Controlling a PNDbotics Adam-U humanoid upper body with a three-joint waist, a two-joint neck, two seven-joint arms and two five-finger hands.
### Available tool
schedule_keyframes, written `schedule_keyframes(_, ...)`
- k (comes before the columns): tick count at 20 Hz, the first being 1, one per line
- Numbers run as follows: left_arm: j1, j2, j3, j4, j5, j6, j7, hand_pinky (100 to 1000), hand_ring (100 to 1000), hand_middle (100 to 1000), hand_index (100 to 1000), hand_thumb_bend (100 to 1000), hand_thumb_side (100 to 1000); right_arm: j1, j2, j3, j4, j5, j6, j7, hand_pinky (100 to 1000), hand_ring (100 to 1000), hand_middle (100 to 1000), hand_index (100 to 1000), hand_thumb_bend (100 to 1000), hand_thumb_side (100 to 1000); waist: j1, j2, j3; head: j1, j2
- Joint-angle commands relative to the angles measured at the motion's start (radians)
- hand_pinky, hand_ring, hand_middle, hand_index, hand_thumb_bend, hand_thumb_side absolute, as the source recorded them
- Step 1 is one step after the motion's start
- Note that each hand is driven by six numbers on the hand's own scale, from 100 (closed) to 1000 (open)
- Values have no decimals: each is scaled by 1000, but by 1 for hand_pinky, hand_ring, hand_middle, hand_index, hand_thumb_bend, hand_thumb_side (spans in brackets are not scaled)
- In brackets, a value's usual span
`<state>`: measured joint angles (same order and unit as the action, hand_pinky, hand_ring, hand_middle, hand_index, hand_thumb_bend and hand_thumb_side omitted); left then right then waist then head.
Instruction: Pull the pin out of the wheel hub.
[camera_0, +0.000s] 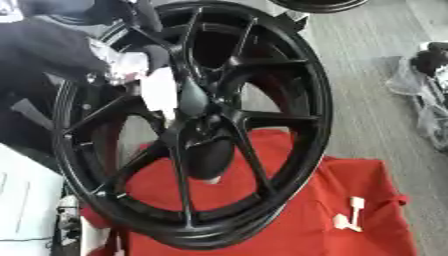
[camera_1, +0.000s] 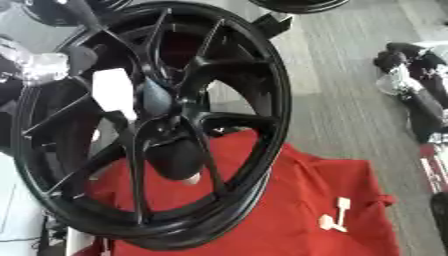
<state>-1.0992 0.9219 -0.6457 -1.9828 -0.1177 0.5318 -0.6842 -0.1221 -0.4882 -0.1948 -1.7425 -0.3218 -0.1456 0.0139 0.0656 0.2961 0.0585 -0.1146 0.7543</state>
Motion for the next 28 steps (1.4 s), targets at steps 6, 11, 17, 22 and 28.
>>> schedule_keyframes(6, -42, -39, -29, 81, -72, 28, -145, 857, 857, 818, 826, 328, 198, 1, -30, -1, -12, 6, 1, 3, 893, 758, 661, 737, 100, 407, -3, -26, 3, 1, 7)
schedule_keyframes(11, -48, -62, -39, 123, -97, 13, -165, 842, 839, 793, 804, 342, 245, 1, -30, -1, -12, 7, 1, 4, 893, 758, 660, 737, 100, 407, -3, -25, 2, -2, 9)
schedule_keyframes(17, -48, -90, -51, 170, -114, 17, -163, 827, 820, 769, 789, 344, 352, 1, -29, 1, -12, 8, 2, 5, 893, 757, 660, 737, 100, 409, -4, -23, 1, 0, 12)
schedule_keyframes(22, -45, -102, -62, 191, -119, 22, -166, 826, 807, 748, 780, 396, 438, 0, -28, 2, -11, 10, 3, 7, 893, 757, 660, 737, 100, 412, -4, -22, 0, 2, 15)
schedule_keyframes(28, -37, -105, -62, 203, -132, 22, -170, 833, 810, 750, 781, 434, 479, -1, -28, 2, -10, 10, 3, 6, 893, 756, 659, 736, 100, 417, -5, -21, -2, 2, 16)
